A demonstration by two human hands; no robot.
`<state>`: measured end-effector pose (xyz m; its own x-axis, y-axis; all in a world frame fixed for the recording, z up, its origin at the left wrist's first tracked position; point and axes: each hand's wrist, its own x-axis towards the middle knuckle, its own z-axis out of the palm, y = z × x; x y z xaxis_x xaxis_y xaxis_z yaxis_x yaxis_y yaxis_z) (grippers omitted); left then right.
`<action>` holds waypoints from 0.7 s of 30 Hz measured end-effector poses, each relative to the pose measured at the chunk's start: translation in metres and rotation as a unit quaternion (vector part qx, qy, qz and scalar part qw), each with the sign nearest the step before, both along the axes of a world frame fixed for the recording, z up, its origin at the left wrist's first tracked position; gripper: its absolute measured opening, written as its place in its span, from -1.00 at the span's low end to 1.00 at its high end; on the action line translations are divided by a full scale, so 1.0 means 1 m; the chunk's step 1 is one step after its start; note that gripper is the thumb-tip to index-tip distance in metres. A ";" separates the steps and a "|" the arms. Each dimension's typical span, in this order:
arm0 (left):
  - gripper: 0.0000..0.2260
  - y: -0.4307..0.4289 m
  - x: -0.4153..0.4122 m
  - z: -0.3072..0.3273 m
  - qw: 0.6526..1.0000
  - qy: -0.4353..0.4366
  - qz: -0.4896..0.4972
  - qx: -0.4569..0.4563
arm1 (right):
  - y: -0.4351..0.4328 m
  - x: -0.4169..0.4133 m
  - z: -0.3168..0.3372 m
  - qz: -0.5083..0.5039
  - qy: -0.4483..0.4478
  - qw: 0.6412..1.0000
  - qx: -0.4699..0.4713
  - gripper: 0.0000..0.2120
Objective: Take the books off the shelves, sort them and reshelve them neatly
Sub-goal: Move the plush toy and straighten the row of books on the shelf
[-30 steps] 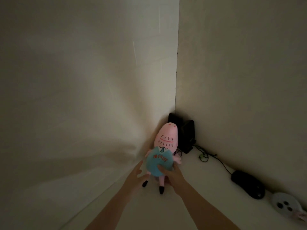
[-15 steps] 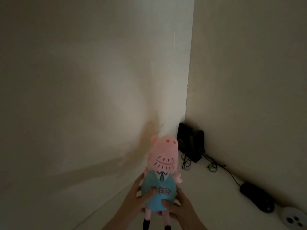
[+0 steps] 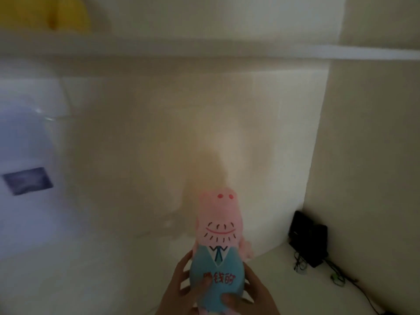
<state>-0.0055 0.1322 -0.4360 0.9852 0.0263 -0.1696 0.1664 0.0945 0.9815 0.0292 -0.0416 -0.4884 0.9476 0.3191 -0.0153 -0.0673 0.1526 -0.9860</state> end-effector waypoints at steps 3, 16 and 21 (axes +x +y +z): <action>-0.04 0.025 -0.016 0.017 0.998 -0.027 0.052 -0.010 | 0.027 -0.008 0.024 0.031 -0.036 0.999 -0.003 0.07; -0.51 0.099 -0.077 0.088 0.984 -0.112 0.139 0.010 | 0.111 -0.048 0.105 0.080 -0.105 0.991 0.030 -0.01; -0.49 0.111 -0.104 0.103 0.981 -0.121 0.148 0.016 | 0.127 -0.066 0.121 0.080 -0.107 0.991 0.027 -0.16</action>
<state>-0.1098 0.2430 -0.3329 0.9447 0.3195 0.0739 -0.1019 0.0719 0.9922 -0.0372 0.0854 -0.3676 0.8646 0.4597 0.2026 0.1156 0.2105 -0.9707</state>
